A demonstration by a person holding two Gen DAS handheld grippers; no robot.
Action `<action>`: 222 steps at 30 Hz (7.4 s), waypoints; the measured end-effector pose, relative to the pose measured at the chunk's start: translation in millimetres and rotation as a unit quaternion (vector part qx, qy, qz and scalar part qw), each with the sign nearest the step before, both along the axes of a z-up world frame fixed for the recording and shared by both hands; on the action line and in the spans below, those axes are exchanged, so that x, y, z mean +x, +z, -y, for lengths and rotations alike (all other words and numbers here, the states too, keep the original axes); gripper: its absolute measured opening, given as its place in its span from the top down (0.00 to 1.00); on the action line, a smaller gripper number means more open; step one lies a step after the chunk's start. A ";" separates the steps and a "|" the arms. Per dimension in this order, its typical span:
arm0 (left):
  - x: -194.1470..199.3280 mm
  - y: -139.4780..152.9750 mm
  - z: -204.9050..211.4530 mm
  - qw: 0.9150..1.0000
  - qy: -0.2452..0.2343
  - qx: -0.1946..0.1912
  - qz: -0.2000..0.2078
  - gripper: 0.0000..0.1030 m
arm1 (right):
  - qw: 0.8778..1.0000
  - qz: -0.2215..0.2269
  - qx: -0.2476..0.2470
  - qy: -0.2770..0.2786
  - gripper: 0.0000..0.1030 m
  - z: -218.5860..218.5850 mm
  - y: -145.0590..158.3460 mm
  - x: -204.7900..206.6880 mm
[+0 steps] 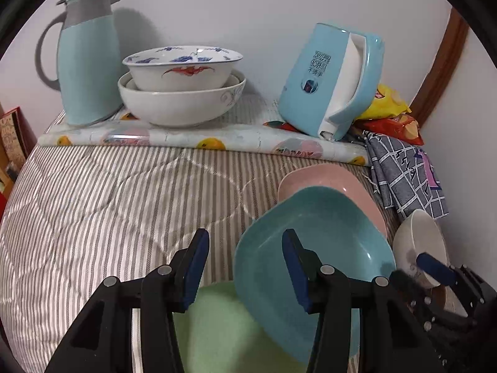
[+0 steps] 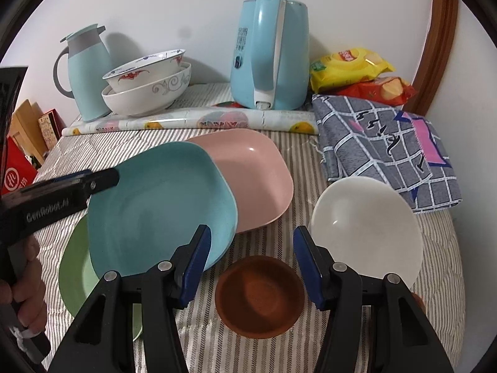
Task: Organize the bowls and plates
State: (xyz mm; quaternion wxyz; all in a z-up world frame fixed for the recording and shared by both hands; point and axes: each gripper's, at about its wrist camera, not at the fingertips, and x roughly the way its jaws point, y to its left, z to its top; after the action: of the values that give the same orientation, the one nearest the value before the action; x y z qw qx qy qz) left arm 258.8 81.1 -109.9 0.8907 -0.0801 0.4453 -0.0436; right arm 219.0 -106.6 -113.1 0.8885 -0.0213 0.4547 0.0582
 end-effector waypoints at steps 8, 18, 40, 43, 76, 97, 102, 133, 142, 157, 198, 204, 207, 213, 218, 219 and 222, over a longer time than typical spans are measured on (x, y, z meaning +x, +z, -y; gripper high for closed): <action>16.9 -6.7 11.1 1.000 -0.020 -0.001 -0.005 0.63 | 1.000 -0.026 -0.001 -0.005 0.47 -3.3 -7.8 -1.2; 10.4 -11.4 12.1 0.999 -0.033 -0.014 -0.012 0.84 | 0.999 -0.031 -0.012 0.001 0.86 -11.6 -12.1 3.5; -51.3 0.0 -37.5 0.999 0.010 -0.031 -0.009 0.88 | 1.000 -0.008 -0.006 0.018 0.94 -42.7 3.3 -18.4; -56.8 0.3 -41.7 0.999 0.014 -0.031 -0.010 0.88 | 1.000 -0.007 -0.008 0.022 0.94 -48.0 3.6 -22.0; -87.2 -16.3 -55.0 0.998 0.030 -0.040 -0.040 0.88 | 0.998 -0.030 -0.018 0.048 0.95 -67.0 -15.6 -29.6; -100.3 1.9 -51.8 0.998 0.038 -0.037 -0.035 0.72 | 0.999 -0.004 -0.001 0.045 0.58 -59.1 6.3 -45.5; -98.3 12.1 -37.3 0.999 0.035 -0.029 -0.025 0.72 | 0.999 0.007 0.000 0.037 0.46 -46.2 16.0 -52.4; -18.9 11.9 10.3 0.999 0.043 0.010 -0.021 0.72 | 1.000 0.003 0.006 -0.015 0.34 18.4 28.3 1.7; -3.7 1.1 7.4 0.999 0.039 0.008 -0.035 0.65 | 1.000 0.010 0.001 -0.017 0.34 18.4 24.2 19.5; 28.9 -10.2 19.0 0.999 0.035 -0.003 -0.035 0.65 | 1.000 -0.001 -0.020 -0.023 0.58 22.0 7.2 54.3; 89.6 -57.2 47.9 0.998 0.003 -0.018 -0.062 0.90 | 0.996 -0.061 -0.068 -0.001 0.90 11.2 -45.4 119.9; 77.4 -36.3 43.3 0.999 0.007 -0.015 -0.042 0.90 | 0.998 -0.044 -0.053 -0.001 0.90 13.8 -33.4 112.7; 70.7 -27.6 38.8 0.999 0.010 -0.020 -0.037 0.90 | 0.998 -0.035 -0.044 -0.001 0.90 17.0 -22.6 102.5; 52.0 -5.9 28.8 0.999 0.014 -0.020 -0.023 0.90 | 0.999 -0.018 -0.036 0.000 0.91 12.7 -3.6 83.3; 39.6 0.6 23.9 0.999 0.018 -0.022 -0.019 0.90 | 1.000 -0.012 -0.024 0.000 0.91 6.2 5.7 68.6; 36.5 1.6 22.9 0.999 0.019 -0.023 -0.018 0.90 | 1.000 -0.011 -0.022 0.001 0.91 5.2 7.3 65.3; 25.8 6.2 19.6 0.999 0.021 -0.023 -0.015 0.90 | 1.000 -0.009 -0.020 0.002 0.91 2.0 11.4 55.0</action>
State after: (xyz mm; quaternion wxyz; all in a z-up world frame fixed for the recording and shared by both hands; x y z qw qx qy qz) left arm 284.6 61.5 -103.7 0.8824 -0.1106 0.4560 -0.0337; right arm 274.0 -108.6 -101.7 0.8839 -0.0395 0.4633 0.0508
